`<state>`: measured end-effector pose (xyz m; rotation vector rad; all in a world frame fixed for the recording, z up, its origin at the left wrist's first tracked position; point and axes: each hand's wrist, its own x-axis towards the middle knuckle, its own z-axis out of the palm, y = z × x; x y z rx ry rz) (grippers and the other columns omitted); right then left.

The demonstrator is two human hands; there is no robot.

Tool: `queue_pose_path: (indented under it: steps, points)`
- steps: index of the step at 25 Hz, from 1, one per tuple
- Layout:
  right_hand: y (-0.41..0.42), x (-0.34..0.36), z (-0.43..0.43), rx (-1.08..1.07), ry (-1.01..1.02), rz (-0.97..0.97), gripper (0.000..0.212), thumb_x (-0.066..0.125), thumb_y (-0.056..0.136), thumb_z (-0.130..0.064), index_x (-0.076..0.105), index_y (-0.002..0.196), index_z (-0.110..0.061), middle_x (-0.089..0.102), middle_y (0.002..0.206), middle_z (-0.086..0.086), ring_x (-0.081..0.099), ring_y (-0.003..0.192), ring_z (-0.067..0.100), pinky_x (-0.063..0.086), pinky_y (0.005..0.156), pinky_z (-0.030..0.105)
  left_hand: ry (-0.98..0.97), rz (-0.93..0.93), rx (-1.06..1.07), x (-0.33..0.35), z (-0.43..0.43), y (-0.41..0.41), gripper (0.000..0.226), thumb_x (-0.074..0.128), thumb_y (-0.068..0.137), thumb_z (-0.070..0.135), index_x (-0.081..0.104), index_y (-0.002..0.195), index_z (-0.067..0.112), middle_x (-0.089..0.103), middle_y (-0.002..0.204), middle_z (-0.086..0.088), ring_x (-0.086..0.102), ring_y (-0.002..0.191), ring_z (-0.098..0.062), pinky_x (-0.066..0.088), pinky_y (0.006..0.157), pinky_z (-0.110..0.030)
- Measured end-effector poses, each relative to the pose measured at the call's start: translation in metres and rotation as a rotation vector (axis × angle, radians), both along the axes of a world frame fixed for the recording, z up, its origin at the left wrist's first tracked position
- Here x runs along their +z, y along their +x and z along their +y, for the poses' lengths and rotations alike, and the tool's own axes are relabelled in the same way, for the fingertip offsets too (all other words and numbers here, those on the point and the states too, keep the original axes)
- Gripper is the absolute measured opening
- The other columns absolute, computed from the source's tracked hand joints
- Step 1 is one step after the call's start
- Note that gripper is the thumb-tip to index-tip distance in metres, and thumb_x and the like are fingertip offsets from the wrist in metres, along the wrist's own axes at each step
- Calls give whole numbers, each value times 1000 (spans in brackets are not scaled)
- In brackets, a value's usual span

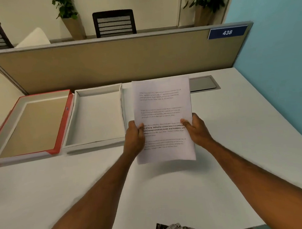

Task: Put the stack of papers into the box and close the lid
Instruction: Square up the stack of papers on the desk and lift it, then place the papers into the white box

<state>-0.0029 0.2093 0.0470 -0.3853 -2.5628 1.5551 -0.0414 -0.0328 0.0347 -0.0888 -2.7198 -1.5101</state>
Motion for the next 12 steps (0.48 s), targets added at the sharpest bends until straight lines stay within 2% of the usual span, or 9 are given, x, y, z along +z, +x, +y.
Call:
queue_pose_path:
  steps: [3,9,12]
  points:
    - [-9,-7,-13,-43,-5,-55,28,53,97,-34,52,107,-7,66,113,7,63,89,18,47,66,22,-46,-76,16,-5,-4,-8,26,36,103,37,43,99,11,59,97,-6,60,83,-20,46,64,-29]
    - [-15,-22,-36,-29,58,-179,28,51,98,-34,52,101,-7,68,112,12,63,84,19,43,57,18,-102,-188,46,-16,-25,-7,31,35,102,39,46,101,9,62,101,-9,63,87,-24,55,72,-39]
    - [-32,-18,-53,-29,58,-174,31,51,97,-35,54,103,-5,68,111,10,64,84,20,45,58,20,-98,-187,57,-11,-42,-21,32,35,102,39,46,100,9,61,97,-6,61,80,-18,51,65,-32]
